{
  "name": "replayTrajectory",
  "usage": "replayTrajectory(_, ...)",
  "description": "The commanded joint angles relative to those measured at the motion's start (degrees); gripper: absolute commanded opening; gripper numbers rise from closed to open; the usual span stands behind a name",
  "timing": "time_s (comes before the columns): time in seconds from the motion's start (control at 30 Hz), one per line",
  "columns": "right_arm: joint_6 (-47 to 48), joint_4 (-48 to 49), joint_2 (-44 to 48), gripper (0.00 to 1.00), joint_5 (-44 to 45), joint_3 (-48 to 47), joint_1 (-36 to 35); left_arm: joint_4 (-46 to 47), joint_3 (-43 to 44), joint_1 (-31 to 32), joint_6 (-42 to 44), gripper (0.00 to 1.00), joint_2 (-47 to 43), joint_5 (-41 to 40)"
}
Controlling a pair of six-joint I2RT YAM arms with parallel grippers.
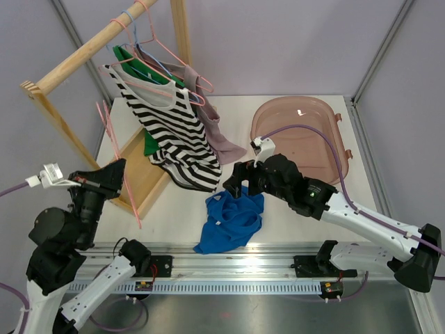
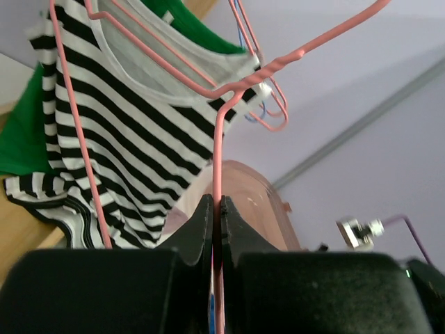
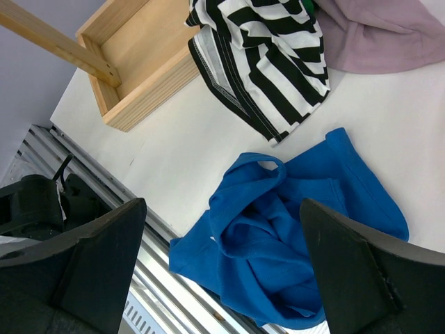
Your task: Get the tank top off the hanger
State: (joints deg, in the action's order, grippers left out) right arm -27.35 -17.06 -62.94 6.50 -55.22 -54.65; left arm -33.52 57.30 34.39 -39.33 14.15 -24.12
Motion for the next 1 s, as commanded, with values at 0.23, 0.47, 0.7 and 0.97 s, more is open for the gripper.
replayTrajectory(0.23, 0.11, -2.18, 3.96, 1.0, 3.34, -1.82, -0.46, 17.34, 10.37, -0.03, 7.33, 0.0, 18.09, -18.23)
replayTrajectory(0.47, 0.72, -3.68, 3.53, 1.0, 3.25, -2.96, -0.54, 25.86, 16.44, -0.03, 15.07, 0.0, 25.56, -25.78)
replayTrajectory(0.7, 0.2, -3.77, 3.7, 0.99, 2.64, -2.08, -0.45, 26.49, 18.82, -3.53, 13.77, 0.0, 31.55, -23.26)
replayTrajectory(0.97, 0.19, -4.74, 4.93, 1.0, 2.46, -1.82, -0.54, 22.36, 19.96, -21.99, -0.92, 0.0, 36.03, -6.3)
